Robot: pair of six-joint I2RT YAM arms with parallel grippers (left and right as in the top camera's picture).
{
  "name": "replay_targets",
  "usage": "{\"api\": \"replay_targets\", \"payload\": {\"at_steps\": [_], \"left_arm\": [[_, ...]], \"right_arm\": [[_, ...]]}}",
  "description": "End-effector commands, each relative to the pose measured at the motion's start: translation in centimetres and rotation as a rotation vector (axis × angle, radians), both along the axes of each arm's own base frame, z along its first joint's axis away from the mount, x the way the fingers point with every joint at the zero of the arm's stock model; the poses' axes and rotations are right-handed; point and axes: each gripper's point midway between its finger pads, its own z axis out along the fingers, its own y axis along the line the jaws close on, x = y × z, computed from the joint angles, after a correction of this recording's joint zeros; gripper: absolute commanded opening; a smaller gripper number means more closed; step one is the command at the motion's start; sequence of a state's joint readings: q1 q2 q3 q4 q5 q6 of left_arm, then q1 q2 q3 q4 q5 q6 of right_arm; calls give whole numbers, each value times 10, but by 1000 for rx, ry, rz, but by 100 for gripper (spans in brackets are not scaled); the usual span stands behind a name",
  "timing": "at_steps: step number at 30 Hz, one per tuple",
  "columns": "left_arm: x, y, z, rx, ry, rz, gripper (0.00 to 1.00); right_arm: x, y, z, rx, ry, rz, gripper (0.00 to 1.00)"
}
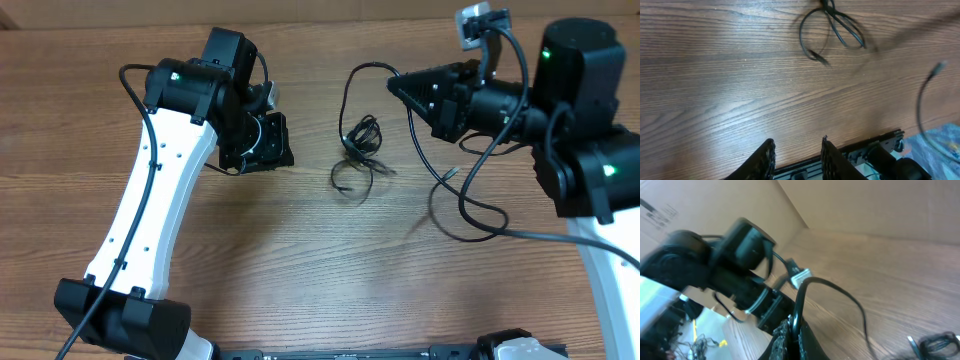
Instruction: Untangle cables
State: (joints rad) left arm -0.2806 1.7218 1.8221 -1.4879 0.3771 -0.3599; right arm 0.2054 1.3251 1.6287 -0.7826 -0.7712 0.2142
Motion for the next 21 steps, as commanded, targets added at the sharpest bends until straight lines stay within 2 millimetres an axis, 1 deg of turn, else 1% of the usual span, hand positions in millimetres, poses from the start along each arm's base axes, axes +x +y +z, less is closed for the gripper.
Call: {"api": "replay_targets", "payload": {"at_steps": [1, 4, 7, 9, 12, 13, 15, 16, 17, 19, 21], "left_arm": [[3, -1, 0, 19, -21, -19, 32], [3, -1, 0, 19, -20, -19, 32], [2, -2, 0, 13, -14, -22, 35], [-1, -5, 0, 11, -13, -39, 39], [-2, -9, 0, 12, -24, -72, 42], [-2, -10, 0, 13, -26, -77, 44], [-3, -12, 0, 12, -29, -82, 44], [-3, -14, 0, 11, -31, -85, 44], [-2, -14, 0, 10, -35, -88, 44], [-1, -15, 1, 8, -40, -88, 44], [-1, -15, 1, 7, -43, -88, 45]], "right_arm": [[-30, 3, 44, 97, -70, 47, 4], [-34, 2, 55, 135, -71, 39, 4], [-33, 3, 60, 159, -66, 39, 4], [-28, 1, 65, 180, -61, 3, 4], [-15, -7, 73, 237, -21, -96, 4], [-14, -7, 83, 262, -54, -94, 4], [-17, -4, 95, 277, -107, -66, 4], [-23, 0, 105, 291, -153, -16, 4], [-32, 4, 119, 308, -225, 46, 4], [-41, 6, 135, 323, -308, 95, 4], [-46, 5, 152, 375, -342, 110, 4]]}}
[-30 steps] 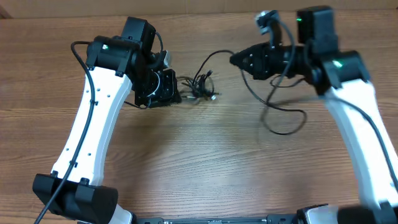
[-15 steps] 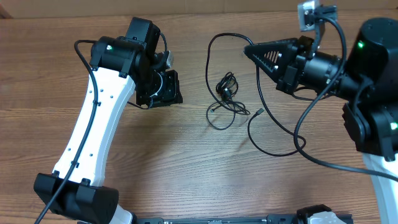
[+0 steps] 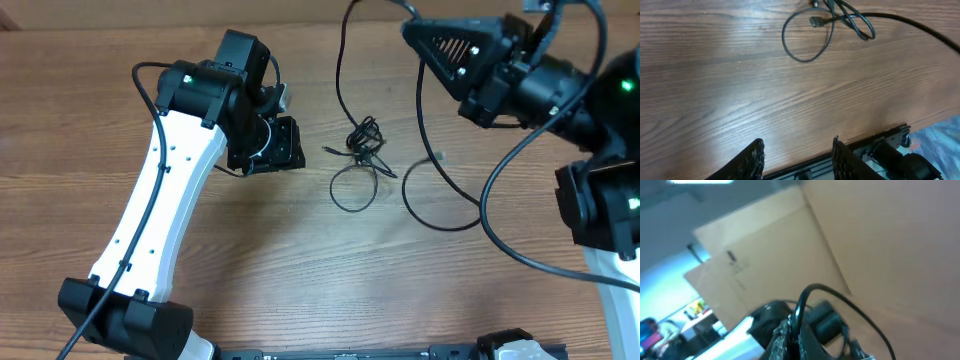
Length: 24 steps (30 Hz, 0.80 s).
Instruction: Untangle cables
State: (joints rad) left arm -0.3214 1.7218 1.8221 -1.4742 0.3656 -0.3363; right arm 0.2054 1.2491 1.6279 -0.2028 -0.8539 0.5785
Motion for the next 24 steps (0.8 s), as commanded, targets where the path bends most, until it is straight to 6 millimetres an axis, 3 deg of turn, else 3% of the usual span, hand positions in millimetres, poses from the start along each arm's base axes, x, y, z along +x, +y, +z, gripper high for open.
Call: {"api": "replay_targets", "payload": {"at_steps": [1, 7, 9, 18, 21, 24], "left_arm": [[3, -4, 1, -3, -19, -28, 46], [4, -4, 1, -4, -26, -28, 52], [5, -4, 2, -5, -27, -28, 52], [6, -5, 2, -7, -32, -28, 52], [6, -5, 2, -8, -35, -29, 53], [7, -5, 2, -8, -35, -29, 53]], "right_arm": [[-20, 1, 26, 60, -42, 60, 4], [-49, -9, 87, 202, -287, 82, 4], [-56, -12, 96, 236, -317, 85, 4], [-48, -10, 95, 228, -351, 87, 4], [-57, -15, 112, 269, -503, 73, 4], [-52, -16, 112, 280, -493, 55, 4]]}}
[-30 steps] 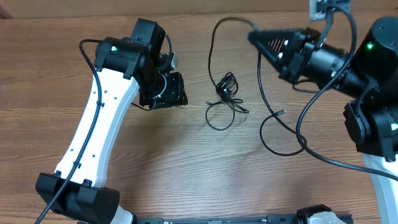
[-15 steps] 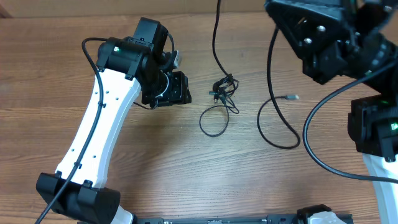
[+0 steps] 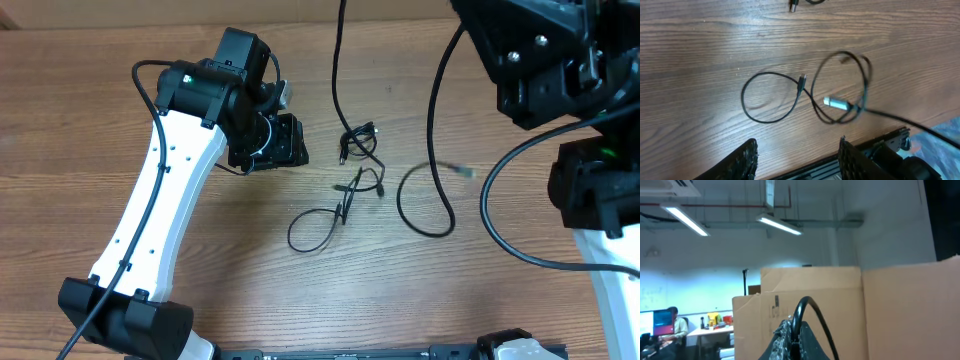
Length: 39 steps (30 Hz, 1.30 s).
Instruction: Untangle cables
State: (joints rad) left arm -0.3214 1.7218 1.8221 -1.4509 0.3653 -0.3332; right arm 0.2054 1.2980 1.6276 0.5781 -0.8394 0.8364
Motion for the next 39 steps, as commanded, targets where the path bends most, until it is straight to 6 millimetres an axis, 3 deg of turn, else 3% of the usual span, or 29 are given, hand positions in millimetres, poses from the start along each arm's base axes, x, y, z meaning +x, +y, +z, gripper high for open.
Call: {"api": "replay_targets", "payload": {"at_steps": [1, 4, 6, 9, 12, 15, 16, 18, 21, 23, 26, 27, 31, 34, 39], "left_arm": [[1, -3, 1, -1, -12, -26, 53], [4, -4, 1, -5, -23, -26, 53], [3, -4, 1, -4, -21, -26, 54], [2, -4, 1, -2, -14, -27, 54], [-1, -8, 1, 2, -23, -66, 55], [-7, -16, -4, 9, -22, -110, 60], [-7, -17, -4, 10, -22, -113, 60], [-9, -18, -10, 25, -16, -121, 61], [-12, -14, -21, 50, 5, -119, 62], [-12, -14, -31, 53, 18, -119, 64], [-12, -19, -41, 28, 26, -123, 65], [-13, -22, -44, 9, 33, -127, 65], [-13, -24, -47, -1, 35, -129, 65], [-13, -25, -46, -5, 35, -130, 65], [-9, -36, -42, -58, 12, -147, 66]], "right_arm": [[10, -2, 2, 21, 54, -21, 4], [67, 0, -27, 38, 276, -76, 4], [90, -10, -26, 149, 391, -87, 4], [101, -19, -22, 233, 435, -100, 4], [120, -16, -43, 170, 468, -174, 4], [157, -20, -92, 87, 616, -329, 4], [162, -23, -98, 75, 633, -359, 4], [184, -42, -131, 23, 709, -524, 4], [205, -92, -190, -66, 869, -837, 4], [203, -118, -231, -207, 954, -999, 4], [194, -142, -266, -385, 1005, -1160, 4], [186, -169, -283, -457, 1047, -1321, 4], [164, -220, -295, -527, 1095, -1643, 4], [155, -235, -293, -539, 1094, -1751, 4], [156, -218, -309, -533, 1170, -1619, 4]]}}
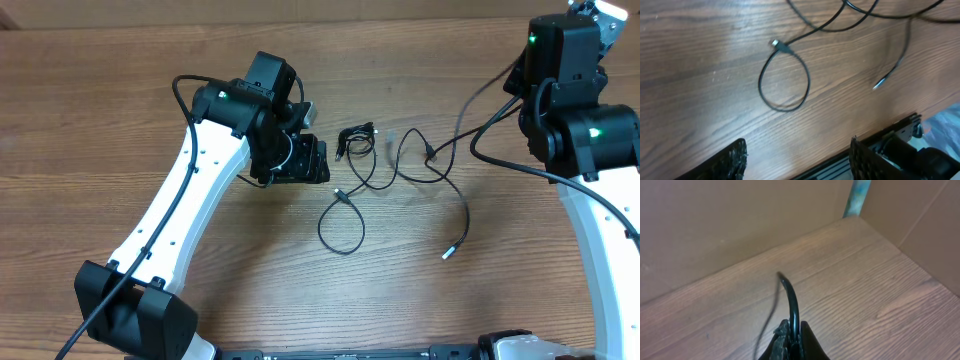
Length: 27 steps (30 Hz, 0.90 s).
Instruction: Untangle cables
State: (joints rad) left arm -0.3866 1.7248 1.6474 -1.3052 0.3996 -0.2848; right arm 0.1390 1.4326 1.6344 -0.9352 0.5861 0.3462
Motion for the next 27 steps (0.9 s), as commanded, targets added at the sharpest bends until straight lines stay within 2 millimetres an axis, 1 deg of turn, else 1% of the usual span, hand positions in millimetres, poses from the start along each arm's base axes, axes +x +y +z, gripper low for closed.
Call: {"api": "replay_targets", "payload": {"at_steps": [1, 4, 5, 6, 8, 10, 12, 14, 15, 16, 17, 18, 20, 21, 23, 25, 26, 27], "left_arm": [[1, -14, 1, -45, -18, -40, 67], [-1, -20, -1, -44, -16, -58, 66], [-2, -23, -3, -42, -13, -67, 66], [-3, -25, -4, -41, -13, -73, 66], [-5, -31, -7, -39, -10, -89, 66], [-5, -36, -12, -35, 0, -101, 66], [-5, -38, -20, -28, 19, -107, 66], [-4, -39, -29, -18, 45, -107, 65], [-3, -40, -37, -9, 68, -100, 65], [-4, -40, -39, -8, 76, -100, 58], [-4, -42, -44, -16, 96, -103, 54], [-5, -44, -45, -23, 104, -105, 54], [-5, -46, -46, -22, 103, -109, 60], [-4, -47, -46, -25, 94, -120, 62], [-4, -49, -46, -27, 88, -127, 64], [-3, -50, -46, -29, 83, -128, 64], [-3, -50, -46, -30, 80, -127, 64], [-2, -50, -46, -30, 80, -127, 65]], "right_arm": [[-2, 1, -1, 24, 2, -5, 4], [-4, -5, -4, -6, 22, -37, 4], [-6, -12, -6, -36, 39, -70, 4], [-8, -15, -8, -48, 48, -84, 4], [-14, -25, -17, -63, 78, -161, 4], [-20, -29, -24, -50, 94, -211, 4], [-23, -26, -28, -2, 89, -226, 4], [-25, -13, -31, 55, 106, -167, 4], [-30, -3, -33, 102, 124, -110, 4], [-33, 4, -32, 131, 133, -71, 4], [-40, 14, -29, 178, 136, -15, 4], [-45, 19, -26, 207, 130, 13, 4], [-56, 31, -13, 268, 97, 77, 4], [-65, 39, -2, 311, 64, 125, 4], [-78, 50, 15, 363, 14, 189, 4], [-94, 59, 35, 409, -52, 256, 4], [-106, 63, 50, 429, -104, 294, 4], [-114, 65, 59, 438, -139, 315, 4]]}}
